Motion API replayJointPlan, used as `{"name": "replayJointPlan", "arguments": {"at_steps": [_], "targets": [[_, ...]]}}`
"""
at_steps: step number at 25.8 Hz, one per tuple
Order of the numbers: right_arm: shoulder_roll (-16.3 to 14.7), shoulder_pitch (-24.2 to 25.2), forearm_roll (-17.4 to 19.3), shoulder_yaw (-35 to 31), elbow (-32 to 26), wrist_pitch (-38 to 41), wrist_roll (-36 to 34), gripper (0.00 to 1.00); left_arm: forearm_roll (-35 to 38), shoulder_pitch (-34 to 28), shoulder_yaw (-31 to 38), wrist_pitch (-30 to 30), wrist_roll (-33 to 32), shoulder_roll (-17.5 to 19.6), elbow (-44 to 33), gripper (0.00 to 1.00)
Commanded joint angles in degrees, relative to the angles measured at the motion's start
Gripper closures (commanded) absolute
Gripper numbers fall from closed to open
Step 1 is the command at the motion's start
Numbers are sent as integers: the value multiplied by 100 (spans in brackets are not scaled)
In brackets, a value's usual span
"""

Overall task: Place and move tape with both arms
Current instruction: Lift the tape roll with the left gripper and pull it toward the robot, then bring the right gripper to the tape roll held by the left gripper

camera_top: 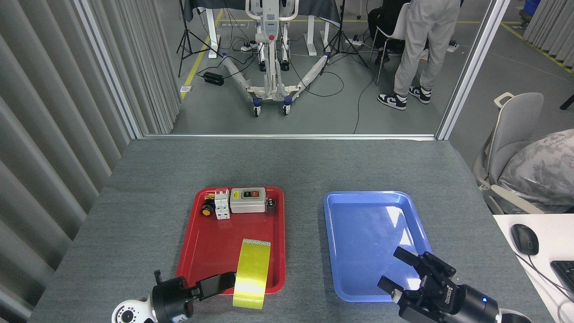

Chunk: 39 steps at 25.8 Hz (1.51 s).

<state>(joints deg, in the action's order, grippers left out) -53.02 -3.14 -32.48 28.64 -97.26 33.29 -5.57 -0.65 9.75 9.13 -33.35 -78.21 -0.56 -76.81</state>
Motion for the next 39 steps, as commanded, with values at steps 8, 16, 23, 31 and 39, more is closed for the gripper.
{"name": "replayJointPlan", "arguments": {"at_steps": [8, 16, 23, 31, 39], "targets": [[521, -591, -1622, 828, -4, 90, 64, 2, 460, -325, -140, 22, 166, -383, -467, 100], [1400, -1364, -1701, 1162, 295, 90, 460, 4, 724, -325, -210, 22, 280, -515, -458, 100], [1813, -1654, -1736, 1179, 656, 82, 565, 7, 724, -325, -210, 31, 280, -515, -458, 100], [2270, -1769, -1973, 1179, 1007, 11, 653, 12, 707, -316, -201, 22, 271, -515, -361, 100], [2463, -1804, -1982, 1188, 1183, 73, 688, 27, 100, -281, -184, 22, -195, -524, -370, 100]]}}
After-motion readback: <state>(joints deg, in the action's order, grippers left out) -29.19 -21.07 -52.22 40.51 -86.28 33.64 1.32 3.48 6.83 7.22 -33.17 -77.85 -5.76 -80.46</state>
